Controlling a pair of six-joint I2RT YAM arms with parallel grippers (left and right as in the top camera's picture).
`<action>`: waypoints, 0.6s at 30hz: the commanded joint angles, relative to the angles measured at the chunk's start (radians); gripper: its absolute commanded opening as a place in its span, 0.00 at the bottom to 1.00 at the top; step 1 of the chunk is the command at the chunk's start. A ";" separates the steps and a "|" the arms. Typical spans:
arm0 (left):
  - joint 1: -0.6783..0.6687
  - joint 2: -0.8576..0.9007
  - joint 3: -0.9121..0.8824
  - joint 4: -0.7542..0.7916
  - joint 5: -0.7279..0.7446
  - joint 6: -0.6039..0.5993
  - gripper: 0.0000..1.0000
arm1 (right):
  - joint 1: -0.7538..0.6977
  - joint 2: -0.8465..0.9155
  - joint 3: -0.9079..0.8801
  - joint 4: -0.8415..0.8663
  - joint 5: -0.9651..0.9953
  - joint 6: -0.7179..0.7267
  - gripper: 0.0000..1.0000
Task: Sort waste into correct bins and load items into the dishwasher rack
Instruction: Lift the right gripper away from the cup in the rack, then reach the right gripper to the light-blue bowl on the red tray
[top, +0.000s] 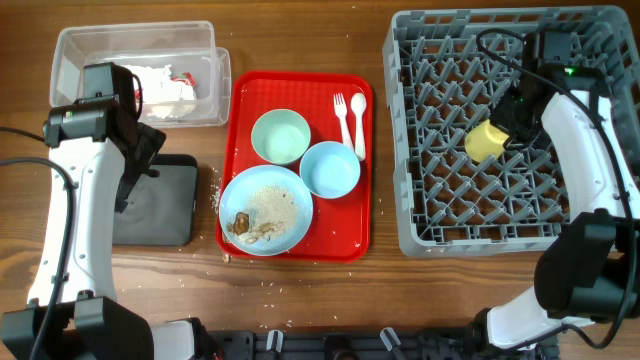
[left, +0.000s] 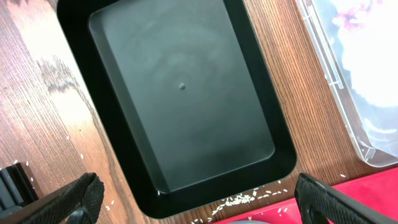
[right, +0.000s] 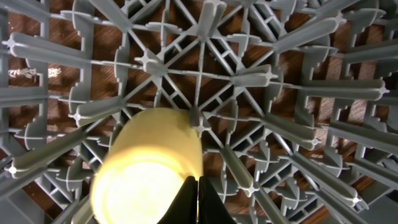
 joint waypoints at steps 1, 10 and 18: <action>0.005 -0.017 -0.002 0.000 -0.009 0.002 1.00 | 0.002 -0.019 -0.001 -0.001 0.005 0.003 0.04; 0.005 -0.017 -0.002 0.000 -0.009 0.002 1.00 | 0.065 -0.308 0.017 0.040 -0.499 -0.252 0.56; 0.005 -0.016 -0.002 0.000 -0.009 0.002 1.00 | 0.400 -0.296 0.017 0.101 -0.636 -0.296 1.00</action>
